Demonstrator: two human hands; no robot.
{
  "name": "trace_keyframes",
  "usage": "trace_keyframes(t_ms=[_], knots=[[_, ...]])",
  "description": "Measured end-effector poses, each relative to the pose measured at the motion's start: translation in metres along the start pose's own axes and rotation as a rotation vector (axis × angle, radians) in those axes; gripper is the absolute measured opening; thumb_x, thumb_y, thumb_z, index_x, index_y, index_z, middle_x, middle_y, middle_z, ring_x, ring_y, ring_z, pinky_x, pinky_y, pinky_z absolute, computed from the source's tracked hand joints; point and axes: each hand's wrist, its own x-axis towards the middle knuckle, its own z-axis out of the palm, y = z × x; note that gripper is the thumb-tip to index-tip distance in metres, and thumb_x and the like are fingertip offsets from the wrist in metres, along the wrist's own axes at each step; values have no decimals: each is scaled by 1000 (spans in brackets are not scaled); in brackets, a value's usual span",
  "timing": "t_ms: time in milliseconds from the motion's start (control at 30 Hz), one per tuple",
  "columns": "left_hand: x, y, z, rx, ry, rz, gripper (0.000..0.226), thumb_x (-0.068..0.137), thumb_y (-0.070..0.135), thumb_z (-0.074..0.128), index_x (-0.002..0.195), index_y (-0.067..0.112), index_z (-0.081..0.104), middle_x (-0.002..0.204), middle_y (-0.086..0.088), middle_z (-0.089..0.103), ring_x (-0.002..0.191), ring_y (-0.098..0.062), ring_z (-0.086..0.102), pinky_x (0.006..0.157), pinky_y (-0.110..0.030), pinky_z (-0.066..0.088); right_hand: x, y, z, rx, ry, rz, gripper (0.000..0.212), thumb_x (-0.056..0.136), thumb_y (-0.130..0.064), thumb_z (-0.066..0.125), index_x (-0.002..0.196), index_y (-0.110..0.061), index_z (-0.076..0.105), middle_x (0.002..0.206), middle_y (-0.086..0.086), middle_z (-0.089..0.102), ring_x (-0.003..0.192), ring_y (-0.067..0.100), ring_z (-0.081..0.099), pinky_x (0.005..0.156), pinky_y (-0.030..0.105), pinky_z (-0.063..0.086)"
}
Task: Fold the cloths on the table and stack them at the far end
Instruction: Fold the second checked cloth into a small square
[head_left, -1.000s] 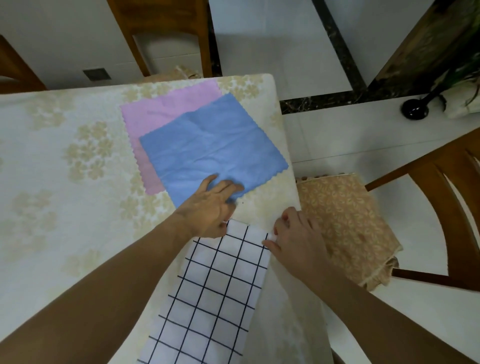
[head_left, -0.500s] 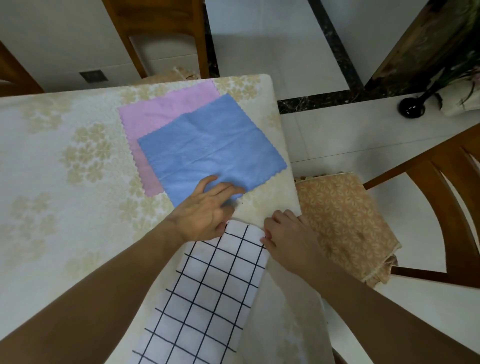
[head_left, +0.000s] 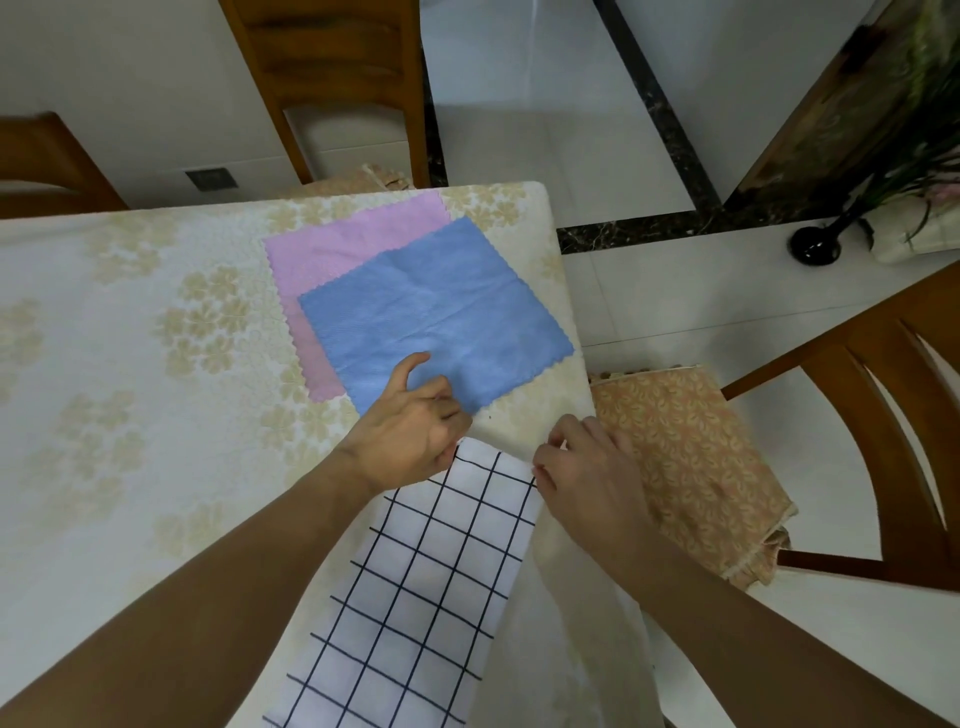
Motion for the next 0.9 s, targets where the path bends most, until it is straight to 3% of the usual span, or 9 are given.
trace_keyframes(t_ms=[167,267,367,600,900], knots=[[2,3,-15,24,-12,-7,11,83,17,51,74,16,58,61,5,48,79,-21,54,111,-58,28,1,-1,-15,-16,61,-24,7,76,-16,75,71,-19,71,99,1,60,89,23,58,79,40,44],[3,4,-24,0,-8,-16,6,80,16,53,83,17,58,65,6,55,80,-21,55,110,-57,27,1,-2,-25,-21,90,-31,5,75,-14,73,71,-17,70,100,2,61,89,25,60,82,42,46],[6,6,-34,15,-6,-33,19,77,16,56,94,18,63,69,7,59,83,-21,56,110,-58,28,1,-4,-35,-25,145,-43,7,77,-14,68,71,-15,68,98,3,61,88,26,60,81,43,46],[11,19,-72,108,24,-99,10,78,14,55,77,19,63,67,4,53,76,-23,55,107,-61,31,2,0,-62,-42,252,-82,7,77,-14,66,71,-15,65,99,5,61,84,27,58,83,43,44],[-4,45,-118,208,122,-140,8,79,11,52,80,12,60,95,-4,62,85,-28,59,106,-64,31,-20,-13,-110,70,329,-214,6,77,-15,60,72,-16,64,101,5,64,86,28,58,83,43,46]])
